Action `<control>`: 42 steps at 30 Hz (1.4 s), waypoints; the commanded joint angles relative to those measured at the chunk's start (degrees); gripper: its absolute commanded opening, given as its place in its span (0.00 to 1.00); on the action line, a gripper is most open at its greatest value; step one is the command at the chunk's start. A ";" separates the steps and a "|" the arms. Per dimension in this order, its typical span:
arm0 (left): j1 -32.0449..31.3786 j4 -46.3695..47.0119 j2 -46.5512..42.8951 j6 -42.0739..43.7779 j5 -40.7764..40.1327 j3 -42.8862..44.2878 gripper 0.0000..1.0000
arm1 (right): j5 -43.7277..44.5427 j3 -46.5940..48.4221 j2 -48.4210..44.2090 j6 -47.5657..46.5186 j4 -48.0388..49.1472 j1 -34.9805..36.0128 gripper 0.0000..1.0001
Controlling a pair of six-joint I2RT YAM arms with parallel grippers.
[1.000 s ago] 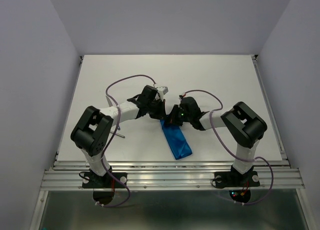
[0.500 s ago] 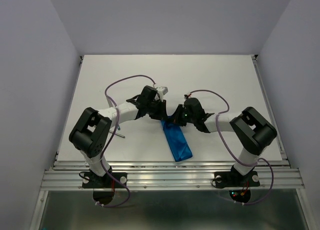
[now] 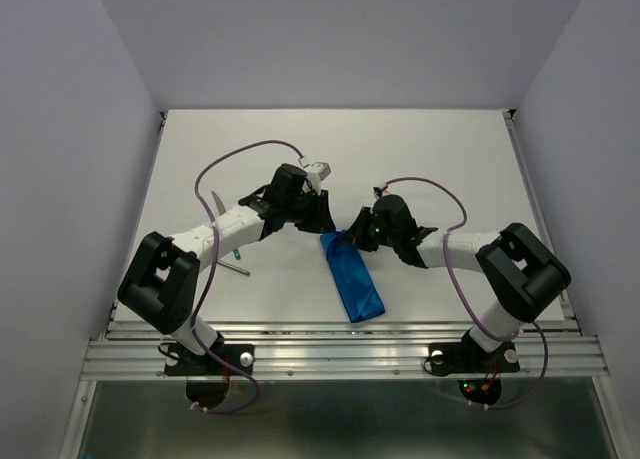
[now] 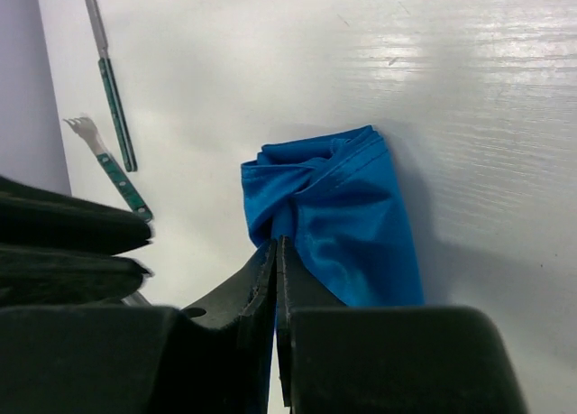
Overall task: Fold the napkin into a case and place the utensils inside
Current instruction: Grasp the top corner of the smaller rectangle folded napkin from the folded napkin.
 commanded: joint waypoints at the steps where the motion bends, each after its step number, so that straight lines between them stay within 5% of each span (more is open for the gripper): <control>1: 1.34 0.50 -4.37 -2.61 -1.53 -2.51 0.30 | -0.05 2.48 2.14 -2.08 -1.20 0.41 0.08; 8: 4.86 5.33 -4.46 -8.41 -1.01 -9.37 0.25 | -3.65 6.79 6.71 -3.32 -1.38 0.41 0.08; 25: 4.95 9.20 4.59 -8.51 3.03 -9.56 0.11 | -8.14 8.38 10.50 -2.18 1.52 0.93 0.07; 42: 4.60 10.96 5.74 -9.03 5.23 -9.56 0.09 | -7.53 10.31 13.57 -1.03 2.31 3.04 0.07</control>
